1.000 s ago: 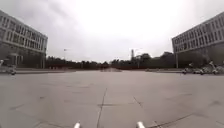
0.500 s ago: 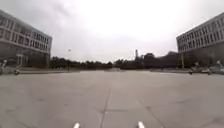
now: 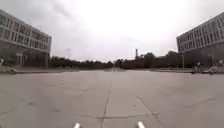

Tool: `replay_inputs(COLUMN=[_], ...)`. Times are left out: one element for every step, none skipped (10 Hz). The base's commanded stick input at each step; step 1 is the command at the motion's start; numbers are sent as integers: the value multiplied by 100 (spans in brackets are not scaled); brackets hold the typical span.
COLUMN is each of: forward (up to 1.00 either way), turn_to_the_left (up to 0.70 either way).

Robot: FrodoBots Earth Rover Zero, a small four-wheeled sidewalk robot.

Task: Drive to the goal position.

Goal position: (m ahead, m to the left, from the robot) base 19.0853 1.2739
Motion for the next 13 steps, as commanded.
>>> replay_inputs(forward=[50, 50, 50, 50, 50, 50, 50, 50, 50, 50, 50, 50, 50], turn_to_the_left=[0, 0, 0, 0, 0, 0, 0, 0, 0, 0, 0, 0, 0])
